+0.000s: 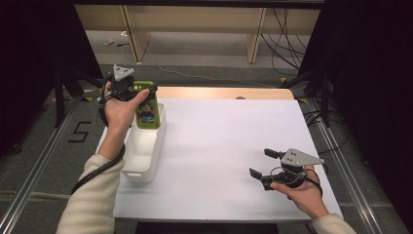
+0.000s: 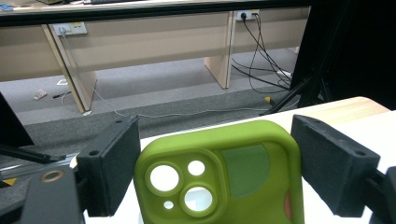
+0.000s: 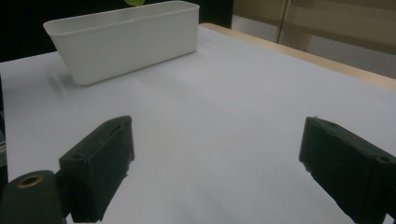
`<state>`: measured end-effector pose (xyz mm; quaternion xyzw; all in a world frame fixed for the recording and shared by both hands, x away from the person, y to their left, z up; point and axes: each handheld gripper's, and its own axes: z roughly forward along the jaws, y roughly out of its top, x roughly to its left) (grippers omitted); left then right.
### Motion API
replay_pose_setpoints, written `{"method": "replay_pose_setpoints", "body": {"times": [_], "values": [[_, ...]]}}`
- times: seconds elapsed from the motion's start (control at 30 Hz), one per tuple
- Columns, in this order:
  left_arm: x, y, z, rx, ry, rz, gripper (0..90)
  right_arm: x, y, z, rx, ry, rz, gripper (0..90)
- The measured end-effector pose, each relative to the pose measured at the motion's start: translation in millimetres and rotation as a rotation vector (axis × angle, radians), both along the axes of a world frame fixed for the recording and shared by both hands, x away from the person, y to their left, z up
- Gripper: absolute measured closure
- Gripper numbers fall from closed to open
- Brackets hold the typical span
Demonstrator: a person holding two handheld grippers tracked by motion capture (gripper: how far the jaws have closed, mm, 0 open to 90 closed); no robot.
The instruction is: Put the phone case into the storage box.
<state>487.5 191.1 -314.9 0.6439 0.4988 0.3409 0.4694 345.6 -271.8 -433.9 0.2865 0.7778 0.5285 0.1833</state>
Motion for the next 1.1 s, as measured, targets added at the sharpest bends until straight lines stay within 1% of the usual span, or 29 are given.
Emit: {"method": "replay_pose_setpoints", "body": {"times": [0.4,0.67,0.83,1.1], "values": [[8.9,0.9,-5.3,0.009,0.007,0.005,17.4,0.1,-0.2,0.3,0.005,0.002,-0.007,11.2],[14.1,-1.7,-7.8,0.011,0.006,0.010,17.4,0.1,-0.5,0.2,0.006,0.002,-0.009,11.3],[17.3,-2.1,-11.2,0.018,0.013,0.010,17.4,0.2,-0.5,0.1,0.007,0.003,-0.010,11.2],[19.3,0.5,-12.3,0.027,0.010,0.016,17.4,0.2,-0.6,0.0,0.004,0.004,-0.010,11.2]]}}
